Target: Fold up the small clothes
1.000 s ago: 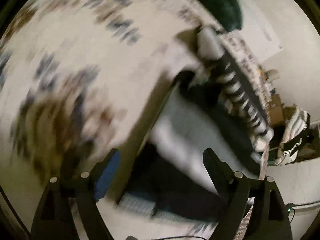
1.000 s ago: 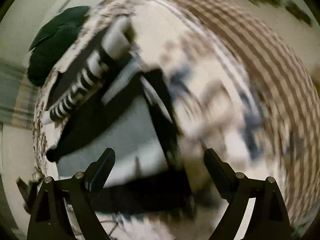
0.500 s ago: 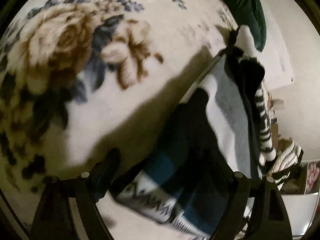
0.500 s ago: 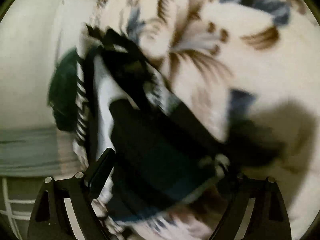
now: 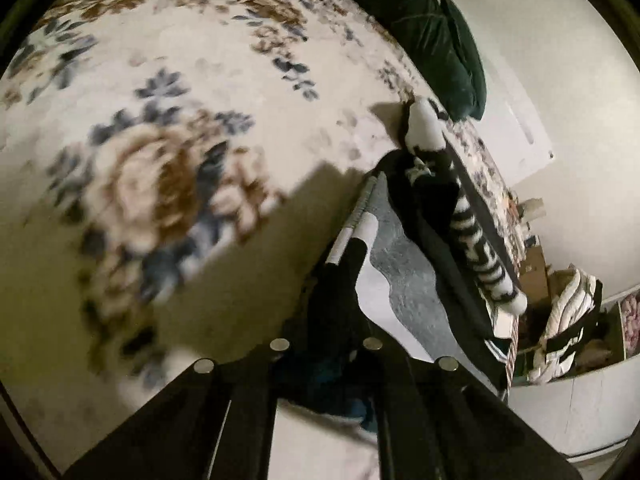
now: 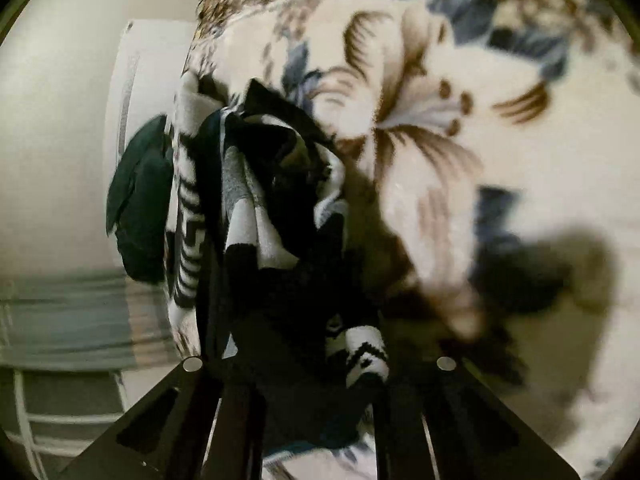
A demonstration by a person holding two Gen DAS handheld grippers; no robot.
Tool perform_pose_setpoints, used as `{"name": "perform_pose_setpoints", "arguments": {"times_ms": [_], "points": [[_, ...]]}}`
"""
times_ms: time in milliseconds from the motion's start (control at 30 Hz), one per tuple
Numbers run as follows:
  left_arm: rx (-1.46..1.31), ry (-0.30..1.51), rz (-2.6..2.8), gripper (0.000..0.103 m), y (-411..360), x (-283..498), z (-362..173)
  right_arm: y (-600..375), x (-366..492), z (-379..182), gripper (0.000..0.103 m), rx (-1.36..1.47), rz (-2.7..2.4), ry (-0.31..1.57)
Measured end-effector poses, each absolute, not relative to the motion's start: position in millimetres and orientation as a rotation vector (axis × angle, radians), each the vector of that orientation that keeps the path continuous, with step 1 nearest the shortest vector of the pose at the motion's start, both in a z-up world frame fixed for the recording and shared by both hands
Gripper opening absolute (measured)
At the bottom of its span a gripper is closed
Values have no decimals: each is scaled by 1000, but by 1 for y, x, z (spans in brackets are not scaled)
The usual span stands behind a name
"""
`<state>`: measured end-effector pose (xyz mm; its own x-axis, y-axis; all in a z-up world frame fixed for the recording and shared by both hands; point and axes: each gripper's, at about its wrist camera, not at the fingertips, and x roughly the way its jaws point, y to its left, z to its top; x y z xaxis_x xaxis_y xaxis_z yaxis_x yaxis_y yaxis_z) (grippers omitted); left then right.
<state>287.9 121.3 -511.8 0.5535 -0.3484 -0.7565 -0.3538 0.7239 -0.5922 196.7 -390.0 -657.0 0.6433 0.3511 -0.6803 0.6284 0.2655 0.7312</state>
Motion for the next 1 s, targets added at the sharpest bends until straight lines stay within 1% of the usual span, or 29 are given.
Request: {"name": "perform_pose_setpoints", "arguments": {"times_ms": [167, 200, 233, 267, 300, 333, 367, 400, 433, 467, 533, 600, 667, 733, 800, 933, 1000], "points": [[-795, 1090, -6, 5, 133, 248, -501, -387, 156, -628, 10, 1274, -215, 1017], [-789, 1105, -7, 6, 133, 247, -504, -389, 148, -625, 10, 1266, -227, 1032], [-776, 1137, -6, 9, 135, 248, -513, -390, 143, -626, 10, 1262, -230, 1056], [-782, 1179, -1, 10, 138, 251, -525, -391, 144, -634, 11, 1263, -217, 1090], [-791, 1237, 12, 14, 141, 255, -539, -391, 144, -642, 13, 1248, -217, 1139], [-784, 1283, 34, 25, 145, 256, -547, -393, 144, -652, 16, 1215, -237, 1210], [-780, 1315, 49, 31, 148, 257, -551, -396, 144, -661, 26, 1192, -262, 1285], [-780, 1331, 54, 43, 153, 255, -552, -398, 144, -664, 31, 1180, -271, 1318], [-769, 1332, 55, 52, 157, 253, -547, -402, 142, -660, 37, 1151, -283, 1338], [-737, 1332, 62, 54, 161, 251, -538, -404, 141, -653, 44, 1114, -299, 1337], [-678, 1330, 64, 60, 165, 251, -521, -411, 139, -624, 48, 970, -348, 1331], [-599, 1338, 35, 60, 159, 264, -506, -419, 153, -596, 52, 858, -384, 1293], [-589, 1337, -16, 60, 149, 283, -501, -424, 173, -574, 53, 767, -356, 1255], [-588, 1345, -64, 60, 132, 307, -504, -428, 208, -563, 53, 751, -307, 1244], [-537, 1376, -113, 60, 107, 333, -515, -425, 245, -564, 53, 729, -258, 1232], [-362, 1504, -186, 60, 48, 385, -557, -403, 312, -579, 53, 671, -205, 1261], [-301, 1497, -158, 60, 36, 409, -566, -393, 332, -590, 53, 658, -181, 1282]]}}
